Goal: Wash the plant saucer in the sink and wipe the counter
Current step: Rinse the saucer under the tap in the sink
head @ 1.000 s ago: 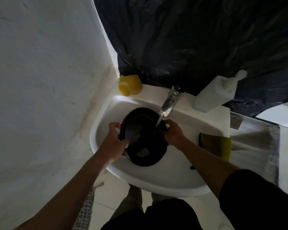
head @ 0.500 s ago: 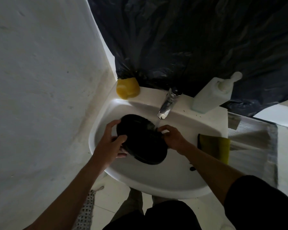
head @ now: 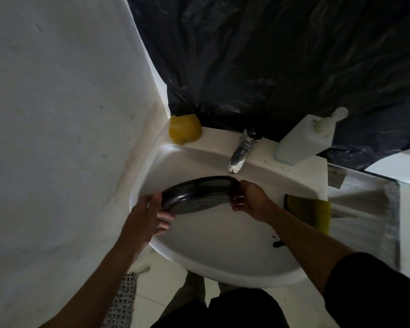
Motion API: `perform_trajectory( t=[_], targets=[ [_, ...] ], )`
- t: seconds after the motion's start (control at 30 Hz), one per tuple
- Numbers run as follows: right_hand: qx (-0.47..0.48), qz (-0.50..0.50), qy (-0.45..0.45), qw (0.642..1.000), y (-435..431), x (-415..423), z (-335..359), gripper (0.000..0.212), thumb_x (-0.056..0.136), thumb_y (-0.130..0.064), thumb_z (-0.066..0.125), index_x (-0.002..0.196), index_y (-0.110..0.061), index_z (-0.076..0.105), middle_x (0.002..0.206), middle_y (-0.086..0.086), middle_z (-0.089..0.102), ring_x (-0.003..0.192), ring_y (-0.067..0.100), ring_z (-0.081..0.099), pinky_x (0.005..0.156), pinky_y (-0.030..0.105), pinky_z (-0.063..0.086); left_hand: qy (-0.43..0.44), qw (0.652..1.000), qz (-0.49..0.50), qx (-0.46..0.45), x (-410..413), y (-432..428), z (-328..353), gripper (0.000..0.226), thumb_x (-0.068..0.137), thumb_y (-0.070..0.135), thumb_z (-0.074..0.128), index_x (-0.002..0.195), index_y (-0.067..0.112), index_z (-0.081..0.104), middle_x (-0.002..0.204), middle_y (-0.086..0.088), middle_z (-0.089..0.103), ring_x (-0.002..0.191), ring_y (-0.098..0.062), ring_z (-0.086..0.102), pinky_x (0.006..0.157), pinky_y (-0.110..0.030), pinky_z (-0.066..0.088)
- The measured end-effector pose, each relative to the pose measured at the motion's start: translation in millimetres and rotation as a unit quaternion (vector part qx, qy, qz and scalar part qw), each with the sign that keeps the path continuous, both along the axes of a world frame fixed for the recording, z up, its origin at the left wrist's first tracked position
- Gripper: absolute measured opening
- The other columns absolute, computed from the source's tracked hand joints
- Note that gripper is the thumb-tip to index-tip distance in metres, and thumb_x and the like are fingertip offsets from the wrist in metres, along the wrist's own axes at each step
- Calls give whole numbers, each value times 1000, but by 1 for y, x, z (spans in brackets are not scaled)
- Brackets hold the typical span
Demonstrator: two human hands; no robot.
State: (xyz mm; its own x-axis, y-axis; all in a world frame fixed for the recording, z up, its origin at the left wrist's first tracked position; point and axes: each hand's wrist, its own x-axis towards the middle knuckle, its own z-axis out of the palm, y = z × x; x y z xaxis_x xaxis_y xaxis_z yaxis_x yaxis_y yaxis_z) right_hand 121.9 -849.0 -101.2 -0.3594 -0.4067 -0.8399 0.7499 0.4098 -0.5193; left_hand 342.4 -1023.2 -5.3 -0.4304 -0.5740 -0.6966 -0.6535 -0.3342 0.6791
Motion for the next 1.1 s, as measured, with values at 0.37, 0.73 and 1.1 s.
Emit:
perform_trajectory(
  t=[0.37, 0.73, 1.1],
  targets=[
    [128, 113, 132, 976, -13, -3, -8, 43, 97, -50, 57, 81, -11, 64, 71, 4, 55, 62, 19, 51, 62, 28, 44, -99, 995, 12, 24, 6, 9, -20, 63, 102, 57, 45, 106, -3, 66, 72, -13, 58, 62, -26, 63, 73, -52, 65],
    [84, 67, 114, 988, 5, -2, -17, 41, 104, -45, 48, 115, -11, 68, 106, 12, 72, 90, 26, 68, 82, 46, 58, -4, 996, 55, 72, -8, 17, -35, 41, 104, 36, 58, 141, 19, 57, 128, -11, 68, 106, -28, 71, 67, -28, 62],
    [70, 106, 142, 982, 29, -12, 20, 66, 71, -46, 87, 126, -24, 57, 114, 4, 69, 99, 21, 70, 79, 45, 63, -13, 988, 57, 145, -55, 23, -61, 45, 90, 42, 76, 125, 17, 66, 100, 6, 69, 88, -11, 66, 72, -34, 61]
  ],
)
